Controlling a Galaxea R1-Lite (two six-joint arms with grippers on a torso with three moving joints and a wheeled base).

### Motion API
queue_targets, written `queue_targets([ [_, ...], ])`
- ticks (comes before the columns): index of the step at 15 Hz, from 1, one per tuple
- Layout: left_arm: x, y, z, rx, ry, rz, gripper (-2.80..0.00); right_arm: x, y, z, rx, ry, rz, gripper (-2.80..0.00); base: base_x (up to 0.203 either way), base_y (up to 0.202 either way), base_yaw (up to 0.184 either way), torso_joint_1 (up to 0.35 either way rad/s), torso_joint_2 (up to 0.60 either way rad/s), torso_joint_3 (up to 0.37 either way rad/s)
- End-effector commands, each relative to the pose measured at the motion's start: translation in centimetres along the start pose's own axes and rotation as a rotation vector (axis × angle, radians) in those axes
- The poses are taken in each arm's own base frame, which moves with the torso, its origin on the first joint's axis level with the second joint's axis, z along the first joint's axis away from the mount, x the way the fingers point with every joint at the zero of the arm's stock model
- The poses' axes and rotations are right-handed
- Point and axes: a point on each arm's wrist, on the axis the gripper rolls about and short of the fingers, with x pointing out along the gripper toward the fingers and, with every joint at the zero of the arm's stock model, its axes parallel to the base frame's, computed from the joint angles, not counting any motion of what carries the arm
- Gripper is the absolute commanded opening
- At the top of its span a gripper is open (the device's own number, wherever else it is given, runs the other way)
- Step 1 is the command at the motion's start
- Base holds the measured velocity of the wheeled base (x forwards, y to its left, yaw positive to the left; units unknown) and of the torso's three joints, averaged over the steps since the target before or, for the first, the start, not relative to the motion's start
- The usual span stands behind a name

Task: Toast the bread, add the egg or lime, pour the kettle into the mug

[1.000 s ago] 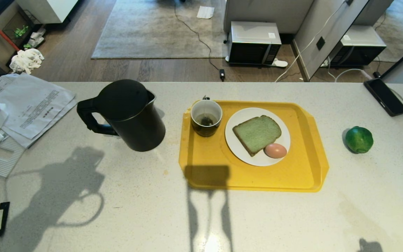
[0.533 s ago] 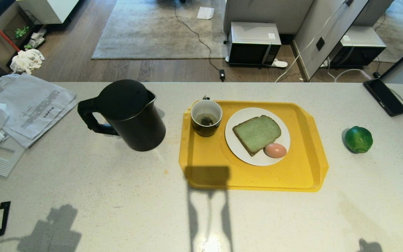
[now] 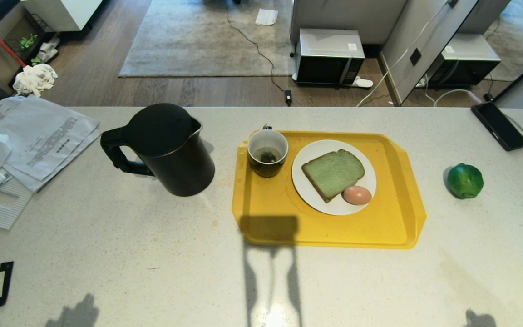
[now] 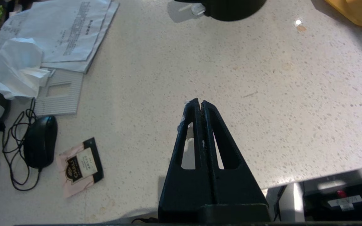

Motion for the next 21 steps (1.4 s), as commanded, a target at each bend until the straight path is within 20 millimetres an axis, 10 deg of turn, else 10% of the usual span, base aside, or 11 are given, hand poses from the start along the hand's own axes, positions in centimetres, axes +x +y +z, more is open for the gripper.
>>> queue_targets([
  [1, -1.14, -0.52, -1.33, -0.004, -0.019, 0.005, -2.8, 0.0, 0.0, 0.01, 0.0, -0.001, 0.001, -2.8, 0.0, 0.0, 0.0, 0.0, 0.0, 0.0],
  [21, -1.44, -0.61, -1.59, -0.066, 0.031, -0.003, -2.8, 0.0, 0.0, 0.01, 0.0, -0.001, 0.001, -2.8, 0.0, 0.0, 0.0, 0.0, 0.0, 0.0],
])
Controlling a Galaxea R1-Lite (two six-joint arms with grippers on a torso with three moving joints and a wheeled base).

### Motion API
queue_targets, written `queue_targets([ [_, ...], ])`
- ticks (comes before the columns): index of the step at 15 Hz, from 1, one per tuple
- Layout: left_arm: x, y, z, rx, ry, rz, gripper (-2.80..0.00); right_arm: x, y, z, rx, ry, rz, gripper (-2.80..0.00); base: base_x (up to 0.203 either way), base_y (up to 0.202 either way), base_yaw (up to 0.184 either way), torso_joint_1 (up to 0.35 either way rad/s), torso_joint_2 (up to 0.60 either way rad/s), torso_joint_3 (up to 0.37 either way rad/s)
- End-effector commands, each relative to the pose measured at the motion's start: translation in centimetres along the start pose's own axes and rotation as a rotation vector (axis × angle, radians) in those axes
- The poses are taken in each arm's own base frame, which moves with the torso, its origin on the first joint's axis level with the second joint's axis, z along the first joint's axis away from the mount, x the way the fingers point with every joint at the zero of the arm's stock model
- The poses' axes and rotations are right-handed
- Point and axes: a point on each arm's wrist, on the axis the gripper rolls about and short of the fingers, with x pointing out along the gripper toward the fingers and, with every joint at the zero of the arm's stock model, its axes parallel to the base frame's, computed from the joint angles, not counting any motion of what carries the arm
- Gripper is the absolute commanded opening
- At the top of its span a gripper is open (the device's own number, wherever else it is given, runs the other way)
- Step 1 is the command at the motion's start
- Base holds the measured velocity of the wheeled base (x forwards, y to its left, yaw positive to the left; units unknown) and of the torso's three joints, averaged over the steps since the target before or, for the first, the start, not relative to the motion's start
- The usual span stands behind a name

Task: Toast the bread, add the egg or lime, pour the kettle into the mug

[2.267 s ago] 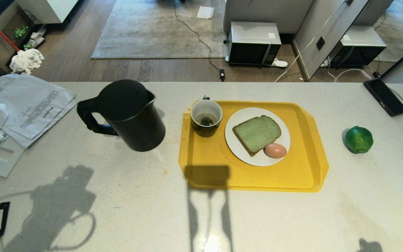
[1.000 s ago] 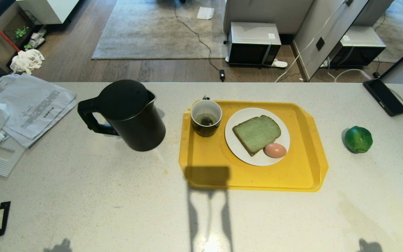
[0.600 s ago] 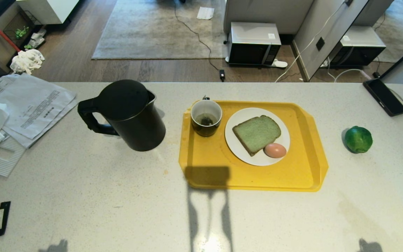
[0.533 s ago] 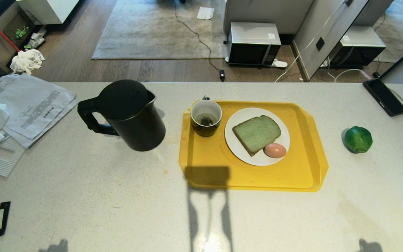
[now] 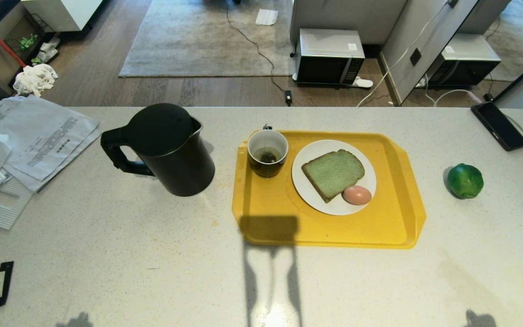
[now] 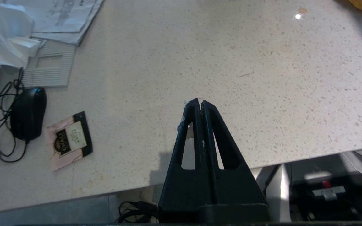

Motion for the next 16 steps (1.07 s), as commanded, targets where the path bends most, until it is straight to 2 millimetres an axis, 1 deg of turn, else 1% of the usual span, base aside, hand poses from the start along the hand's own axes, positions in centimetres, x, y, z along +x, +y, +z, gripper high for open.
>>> queue_targets([
  [1, -0.03, -0.03, 0.16, 0.0, -0.013, -0.029, -2.8, 0.0, 0.0, 0.01, 0.0, -0.001, 0.0, -2.8, 0.0, 0.0, 0.0, 0.0, 0.0, 0.0],
  [3, 0.07, -0.06, 0.08, -0.041, -0.027, -0.03, -2.8, 0.0, 0.0, 0.01, 0.0, -0.001, 0.0, -2.8, 0.0, 0.0, 0.0, 0.0, 0.0, 0.0],
  [5, 0.13, -0.26, -0.62, -0.121, 0.029, -0.042, -2.8, 0.0, 0.0, 0.01, 0.0, -0.001, 0.0, -2.8, 0.0, 0.0, 0.0, 0.0, 0.0, 0.0],
  [7, 0.13, -0.23, -0.56, -0.162, 0.023, -0.035, -2.8, 0.0, 0.0, 0.01, 0.0, -0.001, 0.0, -2.8, 0.0, 0.0, 0.0, 0.0, 0.0, 0.0],
  [16, 0.13, -0.22, -0.56, -0.173, 0.024, -0.033, -2.8, 0.01, 0.0, -0.03, 0.0, 0.001, 0.0, -2.8, 0.0, 0.0, 0.0, 0.0, 0.0, 0.0],
])
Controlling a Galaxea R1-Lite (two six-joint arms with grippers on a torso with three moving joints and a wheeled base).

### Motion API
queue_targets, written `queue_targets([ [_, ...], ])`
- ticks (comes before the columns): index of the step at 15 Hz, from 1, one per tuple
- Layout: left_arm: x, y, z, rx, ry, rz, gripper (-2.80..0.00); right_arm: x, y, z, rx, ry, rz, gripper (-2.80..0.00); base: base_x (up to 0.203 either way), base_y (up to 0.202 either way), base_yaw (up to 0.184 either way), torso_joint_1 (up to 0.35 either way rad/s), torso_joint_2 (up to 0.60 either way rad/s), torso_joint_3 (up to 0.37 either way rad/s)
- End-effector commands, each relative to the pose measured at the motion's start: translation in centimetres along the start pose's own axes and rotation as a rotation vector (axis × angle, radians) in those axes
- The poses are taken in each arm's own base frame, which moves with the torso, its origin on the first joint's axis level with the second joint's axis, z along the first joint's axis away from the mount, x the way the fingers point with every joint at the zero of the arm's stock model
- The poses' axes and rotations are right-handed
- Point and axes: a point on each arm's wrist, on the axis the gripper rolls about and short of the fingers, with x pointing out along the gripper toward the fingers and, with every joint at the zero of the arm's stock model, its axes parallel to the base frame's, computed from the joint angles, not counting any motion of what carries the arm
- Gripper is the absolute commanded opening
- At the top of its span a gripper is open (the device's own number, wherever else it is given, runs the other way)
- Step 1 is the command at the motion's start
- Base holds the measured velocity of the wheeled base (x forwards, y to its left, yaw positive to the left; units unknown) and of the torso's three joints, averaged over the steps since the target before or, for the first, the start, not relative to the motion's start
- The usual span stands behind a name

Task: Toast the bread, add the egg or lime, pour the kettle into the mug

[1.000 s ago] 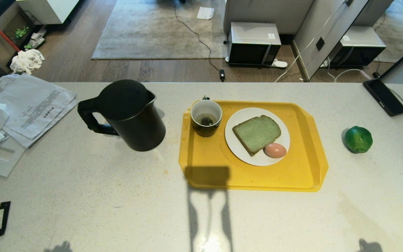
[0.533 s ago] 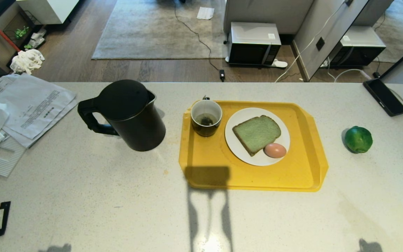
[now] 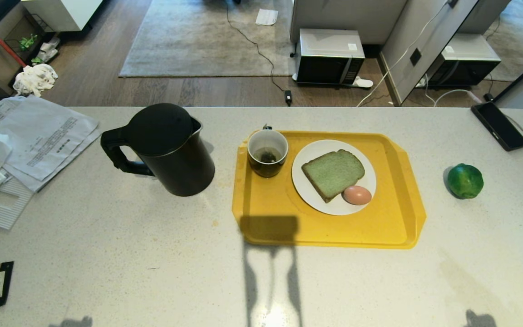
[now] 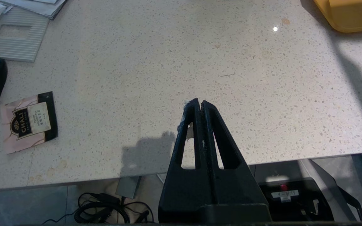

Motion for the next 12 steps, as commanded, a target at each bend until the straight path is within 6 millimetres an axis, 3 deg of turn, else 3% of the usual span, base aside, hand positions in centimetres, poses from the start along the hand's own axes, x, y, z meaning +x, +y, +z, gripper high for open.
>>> queue_targets([
  [1, 0.01, 0.0, 0.01, 0.0, 0.0, 0.0, -2.8, 0.01, 0.0, -0.03, 0.0, 0.001, 0.0, -2.8, 0.0, 0.0, 0.0, 0.0, 0.0, 0.0],
  [12, 0.01, 0.0, 0.02, -0.041, -0.001, 0.002, -2.8, 0.0, 0.0, 0.01, 0.0, -0.001, 0.0, -2.8, 0.0, 0.0, 0.0, 0.0, 0.0, 0.0],
])
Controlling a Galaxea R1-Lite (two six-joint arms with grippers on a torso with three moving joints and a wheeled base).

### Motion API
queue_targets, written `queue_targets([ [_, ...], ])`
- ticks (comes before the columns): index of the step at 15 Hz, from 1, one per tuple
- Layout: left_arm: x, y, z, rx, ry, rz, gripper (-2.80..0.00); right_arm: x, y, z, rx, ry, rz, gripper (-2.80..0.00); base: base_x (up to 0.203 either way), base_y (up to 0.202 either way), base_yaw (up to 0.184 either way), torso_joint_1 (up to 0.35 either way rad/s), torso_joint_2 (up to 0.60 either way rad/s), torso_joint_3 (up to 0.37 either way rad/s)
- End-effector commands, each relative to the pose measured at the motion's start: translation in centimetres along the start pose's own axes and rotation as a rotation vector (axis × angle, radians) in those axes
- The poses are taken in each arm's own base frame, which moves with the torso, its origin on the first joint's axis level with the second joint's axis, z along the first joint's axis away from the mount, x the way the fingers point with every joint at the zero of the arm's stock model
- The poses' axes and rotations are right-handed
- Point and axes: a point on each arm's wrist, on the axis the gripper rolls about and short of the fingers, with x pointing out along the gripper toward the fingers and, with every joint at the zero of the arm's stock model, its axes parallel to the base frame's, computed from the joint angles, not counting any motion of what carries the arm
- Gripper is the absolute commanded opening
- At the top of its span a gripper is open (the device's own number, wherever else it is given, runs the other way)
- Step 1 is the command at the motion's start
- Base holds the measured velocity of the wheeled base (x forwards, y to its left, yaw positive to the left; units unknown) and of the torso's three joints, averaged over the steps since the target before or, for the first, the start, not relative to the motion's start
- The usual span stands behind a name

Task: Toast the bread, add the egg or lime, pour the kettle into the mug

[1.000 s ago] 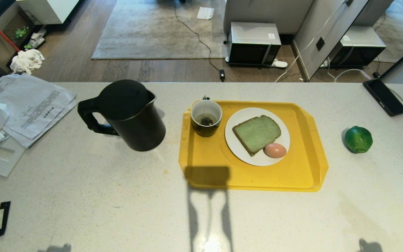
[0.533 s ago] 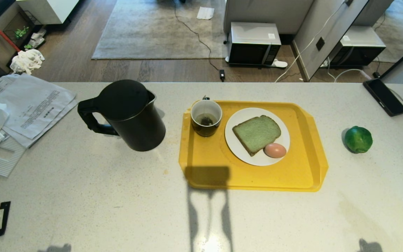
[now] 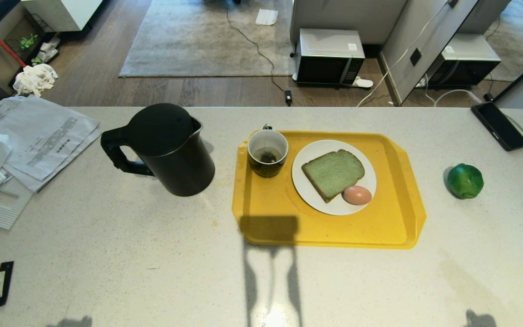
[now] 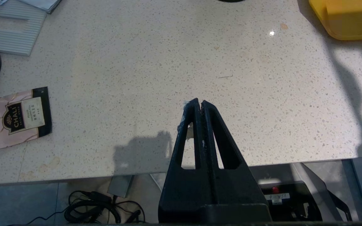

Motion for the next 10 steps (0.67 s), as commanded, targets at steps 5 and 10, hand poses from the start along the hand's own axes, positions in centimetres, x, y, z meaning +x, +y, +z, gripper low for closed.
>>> queue_targets([
  [5, 0.0, 0.0, 0.0, -0.001, 0.0, 0.0, -2.8, 0.01, 0.0, -0.03, 0.001, 0.001, -0.001, -2.8, 0.0, 0.0, 0.0, -0.016, 0.02, 0.02],
  [10, 0.0, 0.0, 0.0, -0.001, 0.0, 0.0, -2.8, 0.02, -0.01, -0.03, 0.005, 0.002, -0.004, -2.8, 0.0, 0.0, 0.0, -0.071, 0.15, 0.071],
])
